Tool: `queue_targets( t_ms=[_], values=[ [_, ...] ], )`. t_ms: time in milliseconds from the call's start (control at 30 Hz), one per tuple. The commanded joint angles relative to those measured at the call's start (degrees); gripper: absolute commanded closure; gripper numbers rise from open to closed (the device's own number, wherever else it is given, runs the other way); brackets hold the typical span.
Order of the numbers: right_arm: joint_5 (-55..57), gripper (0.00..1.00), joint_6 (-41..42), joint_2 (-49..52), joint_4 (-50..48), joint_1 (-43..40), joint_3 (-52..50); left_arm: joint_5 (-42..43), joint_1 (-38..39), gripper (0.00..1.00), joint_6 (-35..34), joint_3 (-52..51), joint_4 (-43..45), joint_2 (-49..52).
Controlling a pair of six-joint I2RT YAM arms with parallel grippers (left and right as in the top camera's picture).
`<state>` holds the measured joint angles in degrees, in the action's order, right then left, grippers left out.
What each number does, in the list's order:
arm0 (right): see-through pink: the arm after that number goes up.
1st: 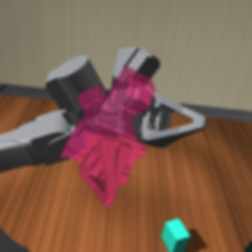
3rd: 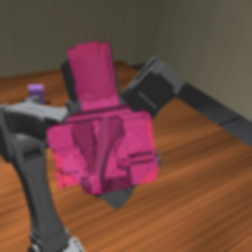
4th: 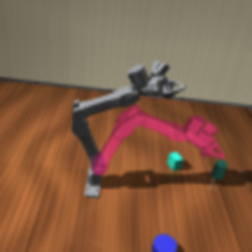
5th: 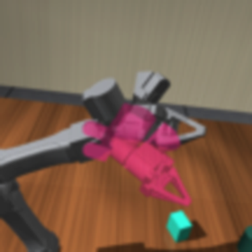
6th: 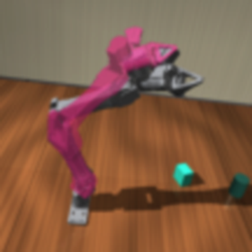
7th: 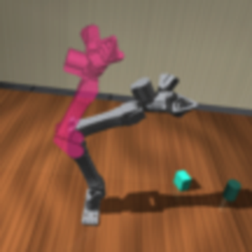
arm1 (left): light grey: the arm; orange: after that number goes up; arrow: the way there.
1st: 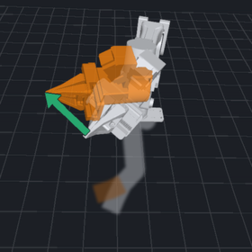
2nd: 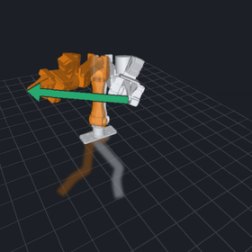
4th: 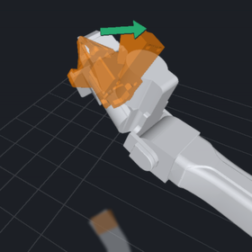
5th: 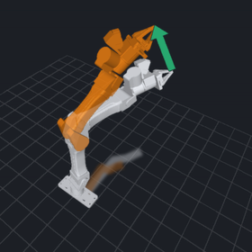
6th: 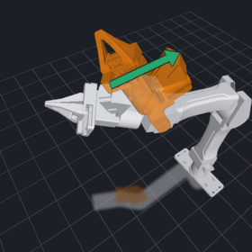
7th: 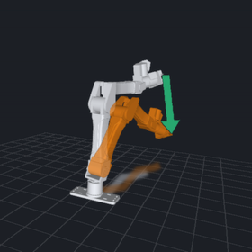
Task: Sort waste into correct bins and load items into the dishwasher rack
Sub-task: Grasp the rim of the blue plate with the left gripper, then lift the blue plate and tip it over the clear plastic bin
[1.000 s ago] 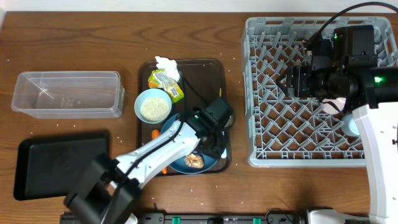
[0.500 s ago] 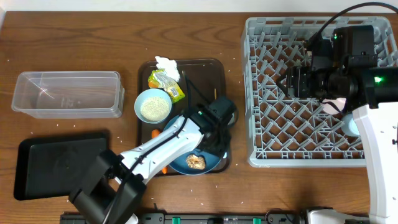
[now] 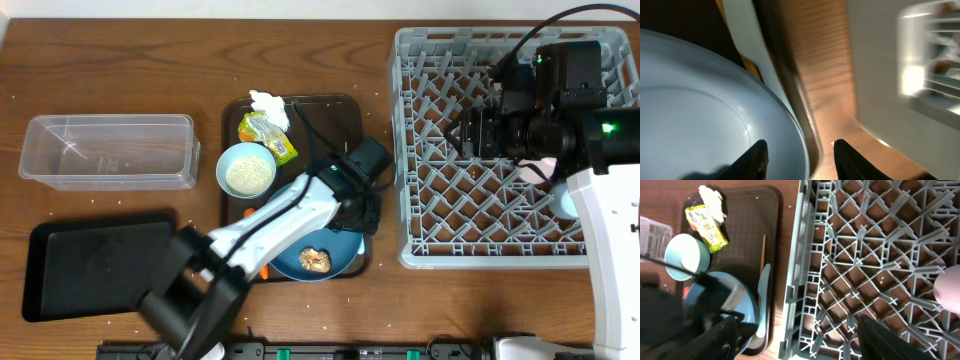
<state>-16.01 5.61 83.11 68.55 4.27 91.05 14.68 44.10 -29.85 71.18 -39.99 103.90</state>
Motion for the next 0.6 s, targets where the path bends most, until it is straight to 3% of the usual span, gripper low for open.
queue_targets(
  t_ms=[0, 133, 567],
  values=[
    [0.17, 0.29, -0.52, 0.07, 0.26, 0.63, -0.09, 0.55, 0.13, 0.56, -2.95, 0.31, 0.37, 3.26],
    [0.17, 0.28, -0.52, 0.07, 0.61, 0.63, -0.09, 0.92, 0.13, 0.57, -3.08, 0.31, 0.92, 3.54],
    [0.17, 0.27, -0.52, 0.07, 1.42, 0.63, -0.09, -2.12, 0.13, 0.81, -7.69, 0.31, 1.36, 3.61]
  ],
)
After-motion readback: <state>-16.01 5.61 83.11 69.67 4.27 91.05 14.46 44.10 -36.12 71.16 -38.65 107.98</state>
